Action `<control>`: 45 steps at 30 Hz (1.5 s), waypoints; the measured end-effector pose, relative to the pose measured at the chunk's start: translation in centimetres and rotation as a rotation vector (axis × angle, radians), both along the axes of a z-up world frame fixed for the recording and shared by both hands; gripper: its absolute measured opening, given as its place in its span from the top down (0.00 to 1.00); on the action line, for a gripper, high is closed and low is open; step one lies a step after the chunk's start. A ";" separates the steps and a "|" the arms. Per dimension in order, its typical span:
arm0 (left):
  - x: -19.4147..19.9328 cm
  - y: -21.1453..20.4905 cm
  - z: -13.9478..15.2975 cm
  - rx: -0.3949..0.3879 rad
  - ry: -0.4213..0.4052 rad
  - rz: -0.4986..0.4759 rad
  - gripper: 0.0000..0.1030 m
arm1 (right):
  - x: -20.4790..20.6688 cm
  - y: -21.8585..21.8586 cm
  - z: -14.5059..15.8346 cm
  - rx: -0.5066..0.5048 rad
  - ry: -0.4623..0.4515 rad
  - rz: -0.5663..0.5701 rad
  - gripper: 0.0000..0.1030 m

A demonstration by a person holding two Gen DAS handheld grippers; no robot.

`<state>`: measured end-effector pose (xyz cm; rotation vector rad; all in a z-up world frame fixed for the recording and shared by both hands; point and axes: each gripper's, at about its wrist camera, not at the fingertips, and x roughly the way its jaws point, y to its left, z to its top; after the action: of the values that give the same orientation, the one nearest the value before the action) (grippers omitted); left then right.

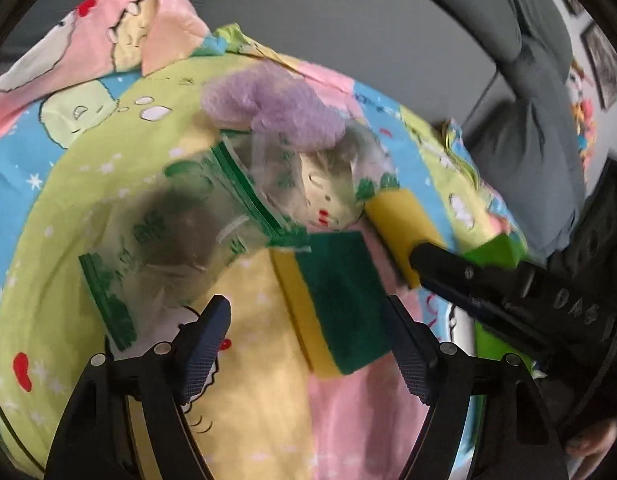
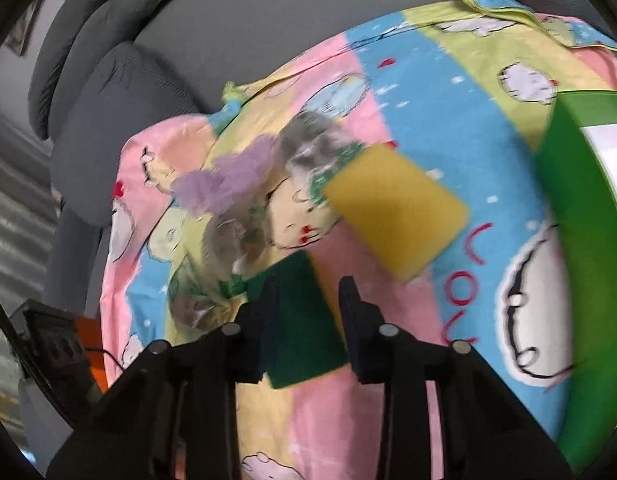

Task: Organize objects
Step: 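Lower the right gripper and grasp the green-and-yellow scouring sponge, then carry the sponge into the green-rimmed white box and open the right gripper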

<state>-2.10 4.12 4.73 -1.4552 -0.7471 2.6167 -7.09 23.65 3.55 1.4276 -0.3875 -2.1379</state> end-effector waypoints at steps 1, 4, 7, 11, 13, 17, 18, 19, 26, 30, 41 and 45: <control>-0.1 0.2 -0.2 0.013 -0.008 -0.017 0.24 | 0.1 -0.2 -0.3 -0.013 -0.007 0.011 0.70; -0.2 0.7 -0.5 0.017 -0.026 -0.043 0.24 | -0.2 -0.2 -1.1 -0.011 -0.037 0.012 0.67; -0.4 1.1 -1.2 0.013 -0.047 -0.055 0.28 | -0.5 0.0 -2.2 0.017 -0.077 -0.005 0.62; -0.8 1.3 -1.9 0.042 -0.068 -0.065 0.35 | -1.0 -0.5 -4.0 0.014 -0.144 0.010 0.62; -0.9 1.4 -1.8 0.039 -0.057 -0.078 0.40 | -1.2 -0.9 -4.7 0.028 -0.159 0.021 0.62; -1.0 1.4 -1.8 0.066 -0.041 -0.062 0.45 | -1.2 -1.5 -5.2 0.027 -0.168 0.039 0.63; -0.9 1.5 -1.6 0.064 -0.031 -0.066 0.46 | -1.1 -1.5 -5.1 0.032 -0.157 0.043 0.63; -0.9 1.6 -1.3 0.060 -0.021 -0.069 0.46 | -1.0 -1.4 -4.8 0.029 -0.148 0.043 0.63; 0.7 3.1 2.1 0.036 0.119 -0.194 0.46 | 0.8 0.3 -1.7 -0.027 -0.043 0.001 0.63; 1.6 4.6 4.3 0.011 0.194 -0.224 0.46 | 2.0 2.2 0.8 -0.073 0.035 -0.019 0.62; 2.7 10.3 9.2 -0.028 0.324 -0.356 0.46 | 4.8 8.0 6.0 -0.153 0.213 -0.137 0.62; 2.4 12.9 9.8 -0.019 0.328 -0.417 0.46 | 5.3 11.0 6.7 -0.175 0.246 -0.218 0.62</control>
<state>0.28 17.06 14.57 -1.0083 -0.3399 2.4424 -1.82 34.64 10.22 1.0514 -0.6426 -2.3525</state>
